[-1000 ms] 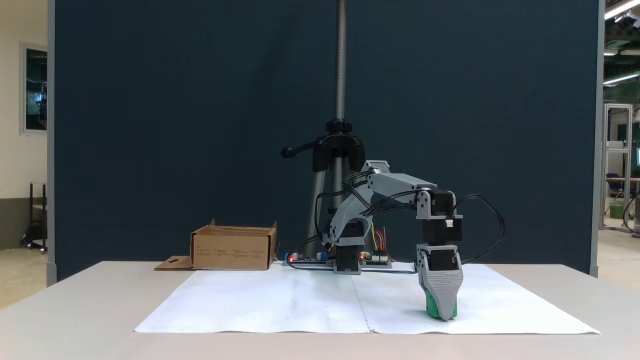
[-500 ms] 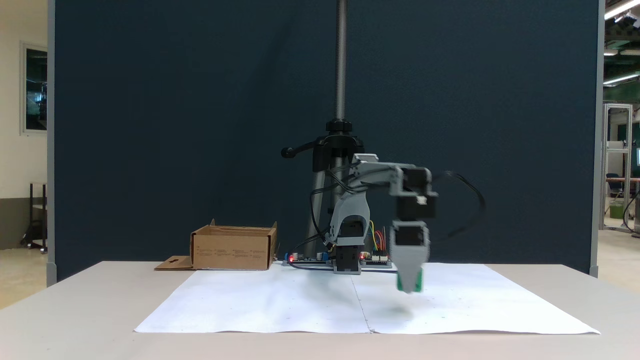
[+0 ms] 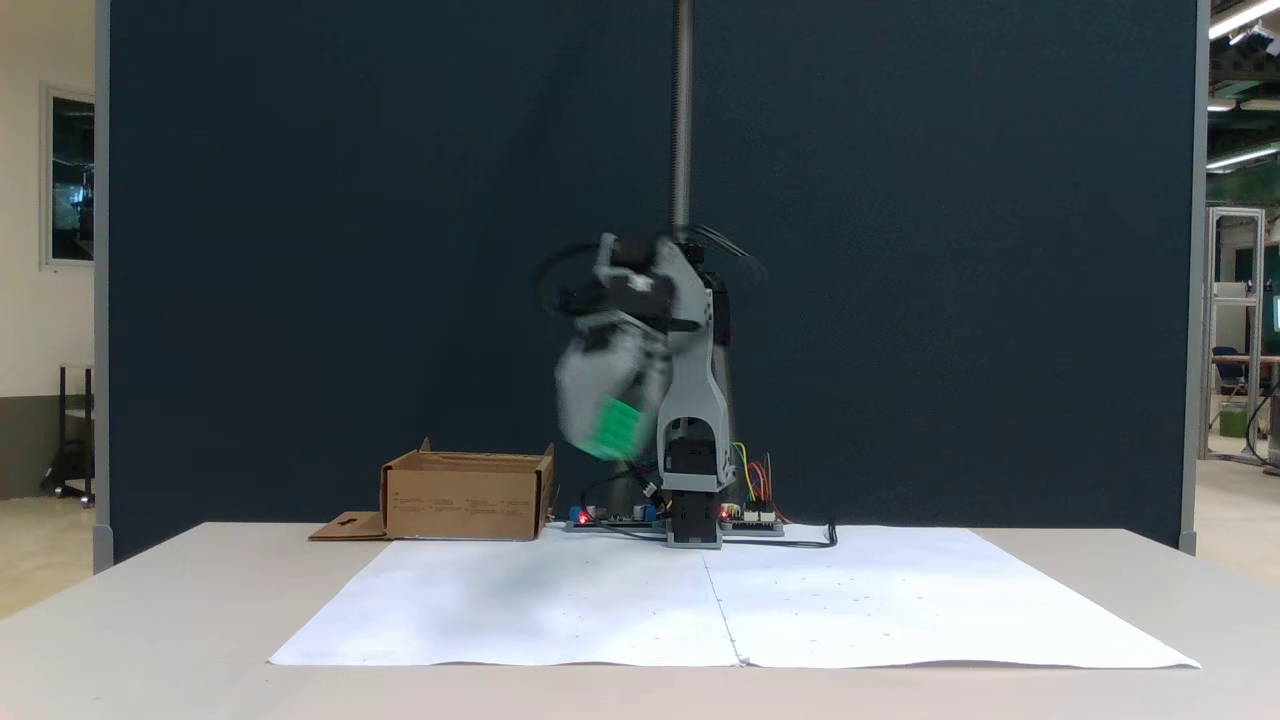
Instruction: Grasp a green dice and put it in the bin.
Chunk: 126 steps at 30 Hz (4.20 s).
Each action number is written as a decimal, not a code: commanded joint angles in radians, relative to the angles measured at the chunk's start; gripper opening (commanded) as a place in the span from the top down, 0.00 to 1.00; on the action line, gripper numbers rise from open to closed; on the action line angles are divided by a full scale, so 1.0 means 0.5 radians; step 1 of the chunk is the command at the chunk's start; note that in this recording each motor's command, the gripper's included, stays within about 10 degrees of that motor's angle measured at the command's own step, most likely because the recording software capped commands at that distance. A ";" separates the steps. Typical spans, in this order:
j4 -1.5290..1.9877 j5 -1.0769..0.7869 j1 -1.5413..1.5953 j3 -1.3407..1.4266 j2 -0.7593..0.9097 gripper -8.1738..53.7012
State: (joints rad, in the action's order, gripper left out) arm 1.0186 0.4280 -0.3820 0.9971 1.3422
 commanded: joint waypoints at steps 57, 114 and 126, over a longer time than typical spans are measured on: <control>0.175 -1.733 -2.850 0.095 -0.233 0.67; -1.782 -0.844 0.328 1.338 0.884 0.16; -2.570 -0.862 0.653 2.614 1.304 0.16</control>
State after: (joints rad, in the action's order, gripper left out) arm -0.1335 -0.0598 -0.0614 2.3163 1.9528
